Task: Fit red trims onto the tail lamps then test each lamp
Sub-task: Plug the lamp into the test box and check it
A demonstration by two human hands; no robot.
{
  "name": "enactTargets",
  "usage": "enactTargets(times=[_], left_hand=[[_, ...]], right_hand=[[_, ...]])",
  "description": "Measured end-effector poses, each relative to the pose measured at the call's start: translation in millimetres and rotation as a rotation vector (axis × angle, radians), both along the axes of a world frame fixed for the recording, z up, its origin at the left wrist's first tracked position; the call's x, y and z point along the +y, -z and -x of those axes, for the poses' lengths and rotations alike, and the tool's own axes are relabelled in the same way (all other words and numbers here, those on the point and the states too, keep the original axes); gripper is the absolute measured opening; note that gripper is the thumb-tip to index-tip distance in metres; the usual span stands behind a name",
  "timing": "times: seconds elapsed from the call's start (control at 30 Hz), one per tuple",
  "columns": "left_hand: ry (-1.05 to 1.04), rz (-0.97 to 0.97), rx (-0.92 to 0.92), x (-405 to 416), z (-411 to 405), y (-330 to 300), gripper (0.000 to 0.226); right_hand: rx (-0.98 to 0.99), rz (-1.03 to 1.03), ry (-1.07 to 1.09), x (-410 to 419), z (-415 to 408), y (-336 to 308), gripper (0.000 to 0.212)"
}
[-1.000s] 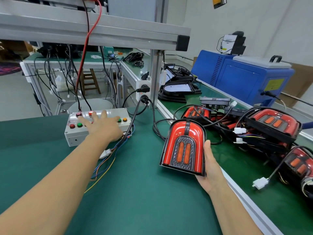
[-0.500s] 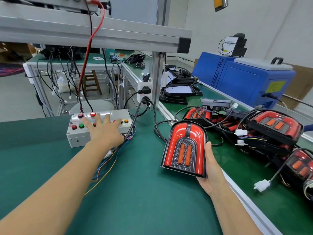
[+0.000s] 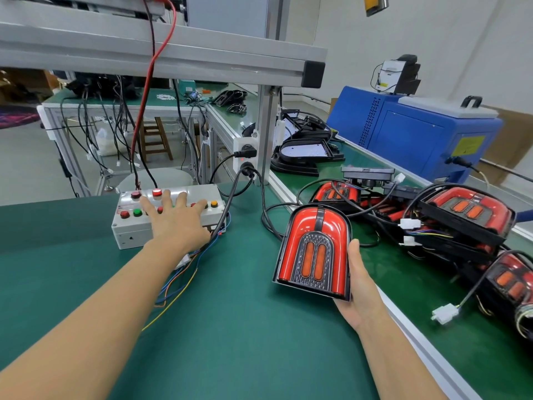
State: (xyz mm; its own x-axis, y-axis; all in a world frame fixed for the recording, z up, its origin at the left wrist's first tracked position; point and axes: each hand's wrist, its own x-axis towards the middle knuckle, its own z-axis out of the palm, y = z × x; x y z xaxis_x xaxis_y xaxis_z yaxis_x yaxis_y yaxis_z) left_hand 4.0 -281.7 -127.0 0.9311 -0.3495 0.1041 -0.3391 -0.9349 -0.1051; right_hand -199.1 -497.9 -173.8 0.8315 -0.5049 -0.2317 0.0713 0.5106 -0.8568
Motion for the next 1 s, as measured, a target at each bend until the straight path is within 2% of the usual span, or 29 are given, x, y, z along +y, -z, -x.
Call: enactTargets(times=[0.3,0.6,1.0], left_hand=[[-0.002,-0.022,-0.008,-0.4,-0.2,-1.1,0.064],[0.012,-0.105,-0.054,-6.3,-4.0,-10.4,0.053],[0.009,-0.088,-0.053,-6.0,-2.3,-9.4,0.054]], right_hand=[[-0.015,-0.012,0.011,0.3,0.0,-0.2,0.061],[-0.031,0.010,-0.006,2.0,1.6,-1.4,0.061],[-0.010,0.018,-0.001,2.5,2.8,-1.5,0.063]])
